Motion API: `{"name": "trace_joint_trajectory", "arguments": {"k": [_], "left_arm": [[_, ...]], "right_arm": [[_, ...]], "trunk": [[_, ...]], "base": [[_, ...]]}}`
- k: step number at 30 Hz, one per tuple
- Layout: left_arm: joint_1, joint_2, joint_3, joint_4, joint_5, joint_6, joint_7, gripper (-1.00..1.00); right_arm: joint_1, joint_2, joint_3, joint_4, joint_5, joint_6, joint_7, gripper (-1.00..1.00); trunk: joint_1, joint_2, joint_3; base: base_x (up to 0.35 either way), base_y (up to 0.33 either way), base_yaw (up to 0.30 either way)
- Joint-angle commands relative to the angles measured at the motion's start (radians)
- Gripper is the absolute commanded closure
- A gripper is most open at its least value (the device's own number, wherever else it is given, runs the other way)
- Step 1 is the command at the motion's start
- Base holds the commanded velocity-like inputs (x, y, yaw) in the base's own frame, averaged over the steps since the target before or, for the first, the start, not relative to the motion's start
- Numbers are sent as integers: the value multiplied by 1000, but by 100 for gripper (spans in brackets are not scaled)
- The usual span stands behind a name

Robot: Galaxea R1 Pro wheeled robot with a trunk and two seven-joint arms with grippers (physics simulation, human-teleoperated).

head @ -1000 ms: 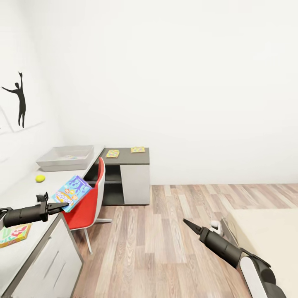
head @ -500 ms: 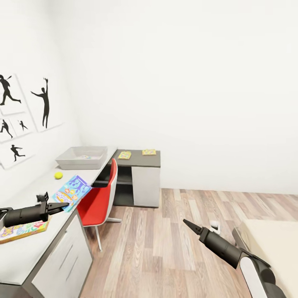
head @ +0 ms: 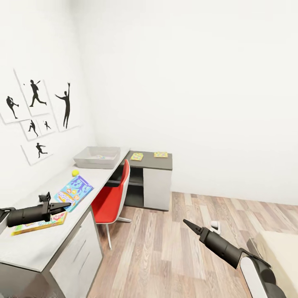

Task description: Put all the toys in the child's room - the three board games (two on the bed and one on the table), the two jigsaw puzzles on the table, and the tennis ball on the table - inside the toy box on the table in the child's room.

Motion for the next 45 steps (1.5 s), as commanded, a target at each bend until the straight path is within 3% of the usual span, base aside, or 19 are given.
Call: {"name": "trace_joint_trajectory", "arguments": {"k": [1,19,31,45], "left_arm": [[-1,0,-4,0,2,12,-4,100],[6,1,-2,9,5,12,-4,100],[6,2,-2,10,6,7,-4,100],[6,2,-1,10,6,5,-4,100]], "right_arm": [[-1,-1,-1,-1,-4,6,2,-100],[-1,0,-1,2,-4,6,2,-100],[-1,-2,-3,4,-4,6,2,-100],[-1,-4,-4,7,-4,6,4,-100]], "trunk": [[1,-2,-1],[1,-2,20],[1,-2,24],[1,-2,24]], "base": [[0,0,213],[20,0,213],[278,-30,91],[290,-197,2]]}}
